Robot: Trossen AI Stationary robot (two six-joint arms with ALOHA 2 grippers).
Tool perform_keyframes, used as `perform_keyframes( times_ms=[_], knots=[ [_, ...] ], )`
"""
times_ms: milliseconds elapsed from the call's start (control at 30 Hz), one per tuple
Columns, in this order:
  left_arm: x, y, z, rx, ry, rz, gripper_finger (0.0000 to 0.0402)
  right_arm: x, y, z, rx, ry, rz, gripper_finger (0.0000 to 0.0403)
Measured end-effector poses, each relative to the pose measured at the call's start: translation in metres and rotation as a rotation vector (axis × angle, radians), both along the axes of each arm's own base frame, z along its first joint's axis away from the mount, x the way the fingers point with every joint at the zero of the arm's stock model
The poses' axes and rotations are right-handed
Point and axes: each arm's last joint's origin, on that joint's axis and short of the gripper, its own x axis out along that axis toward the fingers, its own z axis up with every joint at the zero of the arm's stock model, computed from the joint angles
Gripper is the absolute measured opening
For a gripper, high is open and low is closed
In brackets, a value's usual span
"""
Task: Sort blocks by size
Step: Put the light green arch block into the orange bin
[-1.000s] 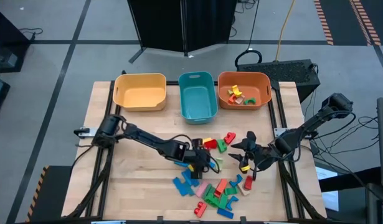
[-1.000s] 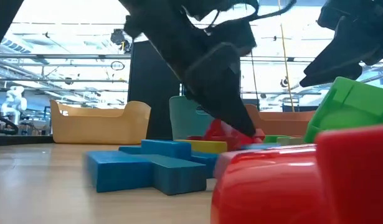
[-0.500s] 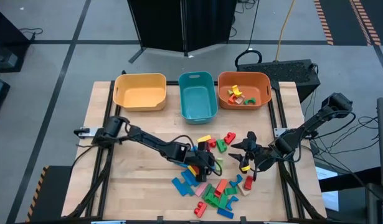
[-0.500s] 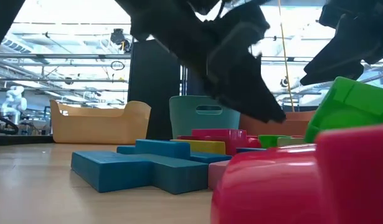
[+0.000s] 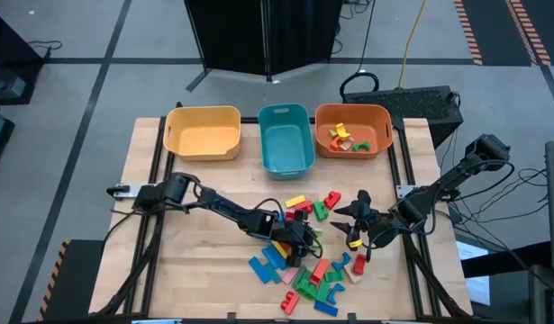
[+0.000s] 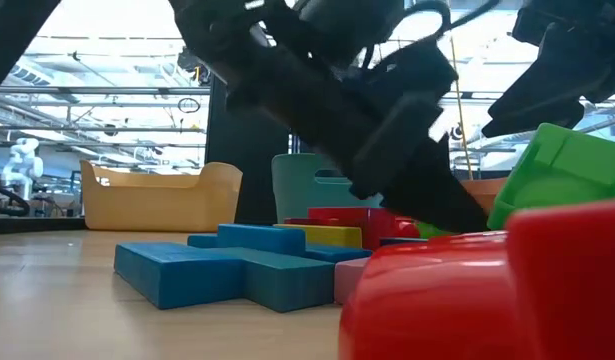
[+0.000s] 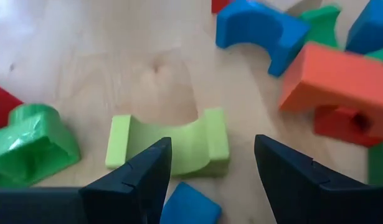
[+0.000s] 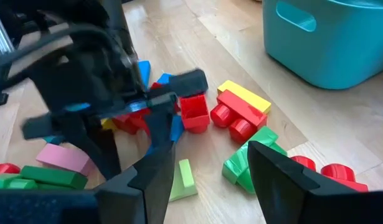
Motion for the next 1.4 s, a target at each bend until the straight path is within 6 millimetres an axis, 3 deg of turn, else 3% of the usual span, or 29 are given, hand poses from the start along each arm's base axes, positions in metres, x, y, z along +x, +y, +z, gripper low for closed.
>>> perform_keyframes(
  times_ms=[167, 533, 700, 933, 1167, 1400],
  knots=[
    [0.001, 0.002, 0.002, 0.000, -0.011, 0.006, 0.0201, 0.000, 0.000, 0.000, 0.000, 0.000, 0.000, 0.0187],
    [0.002, 0.003, 0.003, -0.002, -0.026, 0.012, 0.0054, 0.000, 0.000, 0.000, -0.002, -0.002, -0.003, 0.0187],
    [0.003, 0.007, 0.003, -0.003, -0.024, 0.019, 0.0013, 0.000, 0.000, 0.000, -0.002, -0.003, -0.004, 0.0187],
    [0.002, 0.010, 0.008, 0.002, -0.021, 0.029, 0.0005, 0.000, 0.000, 0.001, -0.011, -0.005, 0.004, 0.0187],
    [-0.004, 0.001, 0.036, 0.090, -0.059, 0.029, 0.0003, 0.003, 0.002, -0.005, -0.025, 0.021, 0.014, 0.0187],
    [-0.007, 0.001, 0.040, 0.125, -0.053, 0.035, 0.0003, 0.011, 0.008, -0.017, -0.118, 0.059, 0.060, 0.0187]
  ],
)
